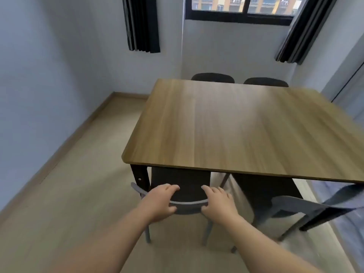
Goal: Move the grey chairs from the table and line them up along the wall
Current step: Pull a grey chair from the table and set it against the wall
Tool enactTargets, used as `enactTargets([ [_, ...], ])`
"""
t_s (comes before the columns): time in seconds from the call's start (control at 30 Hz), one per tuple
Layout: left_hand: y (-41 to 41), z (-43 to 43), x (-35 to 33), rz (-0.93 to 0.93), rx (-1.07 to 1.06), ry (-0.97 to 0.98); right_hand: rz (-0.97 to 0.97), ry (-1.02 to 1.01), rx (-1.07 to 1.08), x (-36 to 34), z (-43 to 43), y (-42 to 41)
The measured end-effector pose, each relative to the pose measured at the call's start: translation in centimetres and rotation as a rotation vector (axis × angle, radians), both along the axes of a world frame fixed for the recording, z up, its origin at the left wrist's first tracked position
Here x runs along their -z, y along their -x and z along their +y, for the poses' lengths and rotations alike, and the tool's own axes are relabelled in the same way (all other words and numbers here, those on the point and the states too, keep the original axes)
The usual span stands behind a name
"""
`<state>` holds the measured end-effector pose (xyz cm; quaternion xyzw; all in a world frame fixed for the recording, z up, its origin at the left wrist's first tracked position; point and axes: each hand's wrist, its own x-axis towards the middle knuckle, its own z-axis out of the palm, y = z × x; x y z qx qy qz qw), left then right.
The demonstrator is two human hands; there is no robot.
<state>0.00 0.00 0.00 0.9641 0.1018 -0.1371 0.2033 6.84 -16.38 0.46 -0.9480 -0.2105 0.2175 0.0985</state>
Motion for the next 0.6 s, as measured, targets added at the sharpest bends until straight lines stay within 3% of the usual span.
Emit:
enactTargets([
  [0.23, -2.3, 3.1, 4.3, 0.157, 0.184, -0.321, -0.076, 0.202, 0.014, 3.7, 2.4, -0.7],
  [0.6, 0.9, 2.4, 4.4, 0.186, 0.334, -0.368, -0.11, 0.215, -0.093, 2.7, 1.4, 3.0],
])
